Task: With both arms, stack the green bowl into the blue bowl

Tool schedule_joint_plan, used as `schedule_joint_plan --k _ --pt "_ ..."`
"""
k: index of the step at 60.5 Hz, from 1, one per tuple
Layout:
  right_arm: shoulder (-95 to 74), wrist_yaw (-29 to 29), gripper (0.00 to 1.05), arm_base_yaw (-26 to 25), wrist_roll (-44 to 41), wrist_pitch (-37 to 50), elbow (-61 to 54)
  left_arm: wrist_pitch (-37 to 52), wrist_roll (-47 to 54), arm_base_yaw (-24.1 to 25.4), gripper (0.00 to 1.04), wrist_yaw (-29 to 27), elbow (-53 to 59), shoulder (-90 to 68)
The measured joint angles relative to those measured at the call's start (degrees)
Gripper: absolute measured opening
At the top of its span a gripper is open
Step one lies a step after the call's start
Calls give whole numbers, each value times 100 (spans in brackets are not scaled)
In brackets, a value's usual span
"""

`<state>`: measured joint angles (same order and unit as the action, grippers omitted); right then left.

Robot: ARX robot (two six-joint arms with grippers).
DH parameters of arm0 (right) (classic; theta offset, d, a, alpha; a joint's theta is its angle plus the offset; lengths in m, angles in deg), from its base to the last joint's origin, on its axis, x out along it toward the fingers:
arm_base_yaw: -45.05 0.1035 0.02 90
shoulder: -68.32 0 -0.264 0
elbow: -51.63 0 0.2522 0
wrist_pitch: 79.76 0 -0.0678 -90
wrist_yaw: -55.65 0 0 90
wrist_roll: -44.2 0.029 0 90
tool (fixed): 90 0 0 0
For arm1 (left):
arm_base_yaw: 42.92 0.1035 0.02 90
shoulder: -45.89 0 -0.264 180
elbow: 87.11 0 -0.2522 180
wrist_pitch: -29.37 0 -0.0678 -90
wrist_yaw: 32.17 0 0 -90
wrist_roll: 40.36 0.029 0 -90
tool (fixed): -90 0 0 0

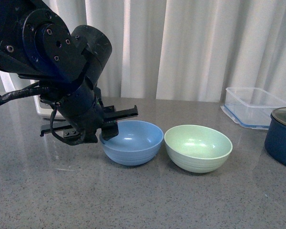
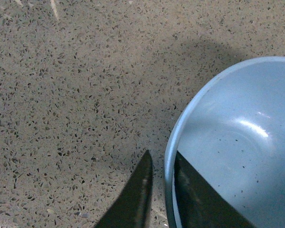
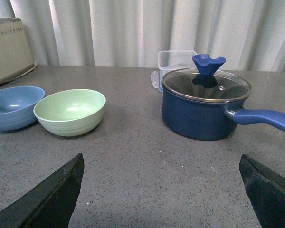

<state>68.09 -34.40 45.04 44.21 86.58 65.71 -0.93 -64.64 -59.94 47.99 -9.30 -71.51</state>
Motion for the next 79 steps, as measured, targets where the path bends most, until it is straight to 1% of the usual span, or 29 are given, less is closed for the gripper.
schedule_joint_plan --k 6,8,14,16,23,25,26,30,32,35,39,49,50,51,52,53,54,57,58,60,64,66,69,70,71,78,79 --pt "0 0 95 0 0 0 0 90 33 17 45 -48 105 133" --pt "0 0 95 0 0 0 0 140 63 26 49 -76 157 190" --pt "0 0 95 0 0 0 0 466 240 57 65 -319 461 588" --pt "0 0 95 0 0 0 0 658 356 81 72 -422 656 841" --pt "0 0 95 0 0 0 0 1220 688 149 90 -686 1283 1604" --pt "0 0 95 0 0 0 0 1451 857 186 99 -765 1690 2031" --pt "0 0 95 0 0 0 0 1587 970 205 100 -831 1963 2286" --pt "0 0 95 0 0 0 0 1825 1167 243 97 -892 2568 2833" --pt "0 0 95 0 0 0 0 2006 1364 247 98 -1029 3008 3195" --pt "0 0 95 0 0 0 0 2094 1499 254 98 -1117 3440 3528" --pt "0 0 95 0 0 0 0 2103 1611 256 98 -1123 3630 3689" --pt "0 0 95 0 0 0 0 2127 1709 258 98 -1108 3674 3683" --pt "0 0 95 0 0 0 0 2299 1808 278 97 -1012 3740 3676" --pt "0 0 95 0 0 0 0 2841 1888 319 92 -776 3941 3687" --pt "0 0 95 0 0 0 0 2968 1930 326 92 -723 3991 3694" --pt "0 0 95 0 0 0 0 3600 2033 363 87 -494 4249 3733" --pt "0 0 95 0 0 0 0 3947 2083 380 84 -385 4411 3762" --pt "0 0 95 0 0 0 0 4999 2190 455 74 -173 4983 3912" --pt "0 0 95 0 0 0 0 5156 2218 472 73 -144 5084 3950" --pt "0 0 95 0 0 0 0 5622 2271 544 66 -61 5425 4109" --pt "0 0 95 0 0 0 0 5984 2306 664 55 -4 5823 4371" --pt "0 0 95 0 0 0 0 6083 2319 748 48 37 6050 4548" --pt "0 -2 95 0 0 0 0 6155 2328 826 40 94 6288 4730" --pt "0 -2 95 0 0 0 0 6181 2339 861 35 120 6411 4815" --pt "0 0 95 0 0 0 0 6192 2339 874 33 127 6461 4848" --pt "0 0 95 0 0 0 0 6247 2369 1001 10 326 7027 5241" --pt "0 0 95 0 0 0 0 6249 2376 1010 8 348 7062 5274"
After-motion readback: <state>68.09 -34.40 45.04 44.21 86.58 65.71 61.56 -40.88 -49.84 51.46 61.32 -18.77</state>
